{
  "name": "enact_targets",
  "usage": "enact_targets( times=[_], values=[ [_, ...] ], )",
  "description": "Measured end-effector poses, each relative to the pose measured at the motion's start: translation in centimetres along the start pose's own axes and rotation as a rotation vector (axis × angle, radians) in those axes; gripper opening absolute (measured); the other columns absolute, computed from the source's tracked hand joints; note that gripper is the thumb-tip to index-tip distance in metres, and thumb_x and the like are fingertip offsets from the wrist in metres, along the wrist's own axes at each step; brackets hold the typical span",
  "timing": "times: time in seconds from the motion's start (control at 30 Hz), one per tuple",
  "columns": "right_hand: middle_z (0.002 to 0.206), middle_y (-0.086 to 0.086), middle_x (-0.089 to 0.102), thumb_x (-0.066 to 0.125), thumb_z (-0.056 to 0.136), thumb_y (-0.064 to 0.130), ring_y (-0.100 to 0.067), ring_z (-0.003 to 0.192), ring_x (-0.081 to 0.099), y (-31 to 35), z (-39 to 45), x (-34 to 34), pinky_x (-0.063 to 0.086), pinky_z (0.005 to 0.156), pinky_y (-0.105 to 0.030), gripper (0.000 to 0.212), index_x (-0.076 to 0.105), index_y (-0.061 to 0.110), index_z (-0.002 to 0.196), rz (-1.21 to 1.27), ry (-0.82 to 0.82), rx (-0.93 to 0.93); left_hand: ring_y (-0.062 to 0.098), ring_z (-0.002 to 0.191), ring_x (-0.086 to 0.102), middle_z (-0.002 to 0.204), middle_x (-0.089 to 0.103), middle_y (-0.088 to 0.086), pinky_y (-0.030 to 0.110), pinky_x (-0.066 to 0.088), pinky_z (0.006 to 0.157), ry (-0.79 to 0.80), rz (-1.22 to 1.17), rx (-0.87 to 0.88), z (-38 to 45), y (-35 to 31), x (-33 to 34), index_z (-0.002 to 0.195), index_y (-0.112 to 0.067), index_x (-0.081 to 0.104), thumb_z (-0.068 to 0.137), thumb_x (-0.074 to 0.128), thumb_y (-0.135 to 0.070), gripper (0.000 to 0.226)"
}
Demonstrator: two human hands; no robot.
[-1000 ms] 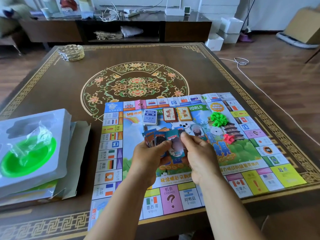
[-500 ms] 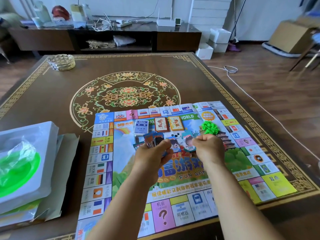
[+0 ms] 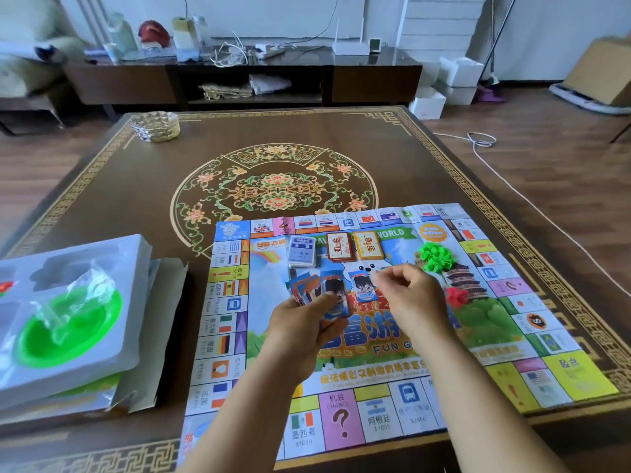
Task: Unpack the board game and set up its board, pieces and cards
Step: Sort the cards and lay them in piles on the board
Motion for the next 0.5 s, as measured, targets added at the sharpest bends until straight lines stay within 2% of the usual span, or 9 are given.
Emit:
enact_targets(
  times=[0.07,0.1,0.23,0.33,0.4,0.5],
  values=[
    [0.079,0.000,0.069,0.070,0.083,0.028,-0.011,0.074,0.060,0.5,-3.0,2.8,0.044,0.066,-0.026,0.015,0.066,0.017,0.074,0.238,0.225,0.103,0.023,0.075,0.068,0.085,0.068,0.015,0.025,0.059,0.058,-0.002,-0.014,0.011,-0.6,-0.2,-0.3,0.096,-0.001,0.063,0.087,0.063,-0.005,0.010],
    [0.076,0.002,0.068,0.070,0.084,0.026,-0.008,0.073,0.059,0.3,-4.1,3.7,0.042,0.066,-0.024,0.016,0.065,0.017,0.071,0.291,0.276,0.145,0.021,0.071,0.068,0.081,0.069,0.013,0.024,0.058,0.057,0.005,-0.012,0.013,-0.9,-0.2,-0.3,0.095,-0.002,0.064,0.086,0.064,-0.005,0.009],
    [0.070,0.003,0.064,0.068,0.086,0.018,-0.010,0.069,0.055,-0.5,-5.4,4.6,0.041,0.063,-0.023,0.019,0.062,0.017,0.068,0.394,0.243,0.229,0.014,0.058,0.067,0.073,0.069,0.009,0.021,0.056,0.053,0.057,0.017,0.004,-2.0,-0.1,0.1,0.088,-0.004,0.066,0.085,0.065,-0.007,0.004],
    [0.065,0.001,0.061,0.069,0.085,0.021,-0.013,0.062,0.053,-0.4,-4.3,3.1,0.040,0.058,-0.025,0.017,0.063,0.017,0.069,0.270,0.134,0.202,0.017,0.062,0.065,0.077,0.063,0.014,0.022,0.056,0.054,0.086,0.009,-0.027,-2.2,0.0,0.3,0.087,0.001,0.062,0.090,0.058,-0.005,0.007],
    [0.069,-0.001,0.065,0.069,0.084,0.025,-0.019,0.066,0.058,0.1,-2.5,1.8,0.044,0.061,-0.027,0.017,0.063,0.018,0.070,0.089,0.035,0.144,0.022,0.069,0.063,0.081,0.061,0.016,0.024,0.057,0.055,0.082,-0.001,-0.040,-1.9,-0.1,-0.1,0.086,0.004,0.057,0.092,0.050,0.002,0.009],
    [0.073,-0.004,0.067,0.066,0.084,0.028,-0.023,0.070,0.061,1.0,0.1,1.3,0.046,0.064,-0.029,0.017,0.063,0.016,0.072,-0.196,-0.025,0.090,0.024,0.073,0.063,0.084,0.060,0.016,0.031,0.058,0.069,0.094,0.003,-0.029,-1.4,-0.3,-0.4,0.087,0.004,0.057,0.088,0.046,0.010,0.012]
  ],
)
Point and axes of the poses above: each hand's wrist, its own z-axis towards the middle knuckle, its own x-axis out of the palm, y = z × x, the point moved 10 cm from there along z, towards the middle knuckle
